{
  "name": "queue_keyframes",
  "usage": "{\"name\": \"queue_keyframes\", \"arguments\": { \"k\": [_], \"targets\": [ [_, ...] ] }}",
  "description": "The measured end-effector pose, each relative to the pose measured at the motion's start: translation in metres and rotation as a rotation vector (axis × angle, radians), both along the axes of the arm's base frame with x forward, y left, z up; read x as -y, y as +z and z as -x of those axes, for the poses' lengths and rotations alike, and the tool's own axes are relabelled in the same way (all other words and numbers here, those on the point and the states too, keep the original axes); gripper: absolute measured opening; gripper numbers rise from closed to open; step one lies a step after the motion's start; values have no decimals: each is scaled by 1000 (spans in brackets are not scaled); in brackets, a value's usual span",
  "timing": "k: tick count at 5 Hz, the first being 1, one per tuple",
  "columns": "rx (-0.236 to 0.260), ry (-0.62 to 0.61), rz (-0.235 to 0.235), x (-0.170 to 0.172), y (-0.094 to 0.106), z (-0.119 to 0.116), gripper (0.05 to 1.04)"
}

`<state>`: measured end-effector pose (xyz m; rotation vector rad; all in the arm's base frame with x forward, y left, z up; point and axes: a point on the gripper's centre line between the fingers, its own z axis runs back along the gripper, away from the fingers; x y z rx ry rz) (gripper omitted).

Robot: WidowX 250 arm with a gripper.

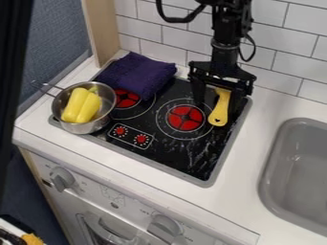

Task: Move the yellow brush below the right burner

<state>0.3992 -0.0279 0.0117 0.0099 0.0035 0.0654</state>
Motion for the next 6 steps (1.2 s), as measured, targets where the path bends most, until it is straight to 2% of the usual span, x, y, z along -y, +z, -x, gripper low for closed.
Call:
{"name": "queue_keyframes", "arguments": {
  "k": [2, 3, 4, 5, 6],
  "targets": [
    [1, -49, -16, 5, 0, 1, 386],
    [4, -66, -16, 4, 2, 5, 339],
    [59, -91, -17, 3, 33, 12, 339],
    [81, -124, -10, 2, 57, 36, 339],
    [69, -173, -30, 0, 60, 64, 339]
  ]
}}
